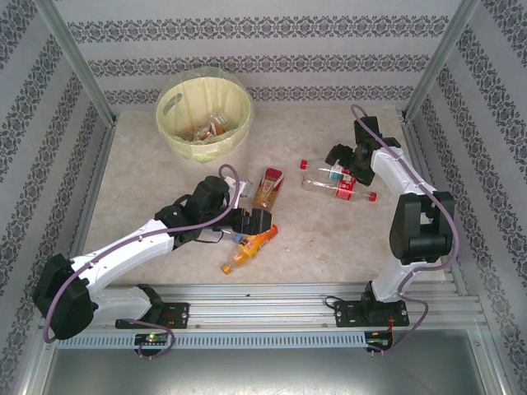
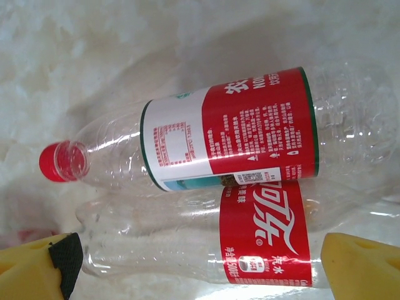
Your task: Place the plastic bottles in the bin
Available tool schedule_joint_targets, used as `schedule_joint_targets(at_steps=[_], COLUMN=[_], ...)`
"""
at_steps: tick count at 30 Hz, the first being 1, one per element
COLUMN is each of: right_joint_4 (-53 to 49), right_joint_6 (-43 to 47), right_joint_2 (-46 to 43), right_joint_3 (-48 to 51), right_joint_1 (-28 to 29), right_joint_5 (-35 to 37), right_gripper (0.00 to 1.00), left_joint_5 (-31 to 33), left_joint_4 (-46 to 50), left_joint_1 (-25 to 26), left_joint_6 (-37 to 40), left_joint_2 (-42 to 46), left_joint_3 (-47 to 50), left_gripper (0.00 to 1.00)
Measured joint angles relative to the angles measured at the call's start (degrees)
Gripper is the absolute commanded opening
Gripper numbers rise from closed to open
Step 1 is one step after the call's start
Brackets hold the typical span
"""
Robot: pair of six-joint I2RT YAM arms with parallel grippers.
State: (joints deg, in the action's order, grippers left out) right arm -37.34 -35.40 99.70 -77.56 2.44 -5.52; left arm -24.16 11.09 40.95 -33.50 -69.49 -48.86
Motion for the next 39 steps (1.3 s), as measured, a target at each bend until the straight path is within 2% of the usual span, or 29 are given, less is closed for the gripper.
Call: schedule_joint_targets(at_steps=[3, 6, 24, 31, 39], right_joint_4=[0.5, 0.3, -2.7, -4.2, -4.1], right_joint_6=[-2.3, -0.8, 21.6, 26.1, 25.9], right_joint_2=[0.9, 3.1, 17.9, 19.3, 16.0], right_joint_3=[-0.7, -4.0, -17.5, -17.6, -10.3], right_joint_1=[-0.1, -0.1, -3.1, -3.2, -5.4], right_joint_5=[-0.2, 0.0, 0.2, -0.3, -7.7], right_gripper=[0.98, 0.98, 0.98, 0.98, 0.98], left_joint_5=[0.0, 0.0, 0.2, 0.7, 0.6], left_joint_4=[0.0, 0.0, 0.0, -0.8, -2.8], left_joint_1=[0.0, 0.2, 1.7, 4.1, 7.2], left_joint_6=[0.0, 0.0, -2.2, -3.9, -4.8], left_joint_2=[0.0, 0.1, 0.6, -0.5, -5.2], left_joint_3=[-0.2, -0.3, -0.2, -0.2, -0.3], left_gripper=[1.00, 1.00, 1.00, 1.00, 1.00])
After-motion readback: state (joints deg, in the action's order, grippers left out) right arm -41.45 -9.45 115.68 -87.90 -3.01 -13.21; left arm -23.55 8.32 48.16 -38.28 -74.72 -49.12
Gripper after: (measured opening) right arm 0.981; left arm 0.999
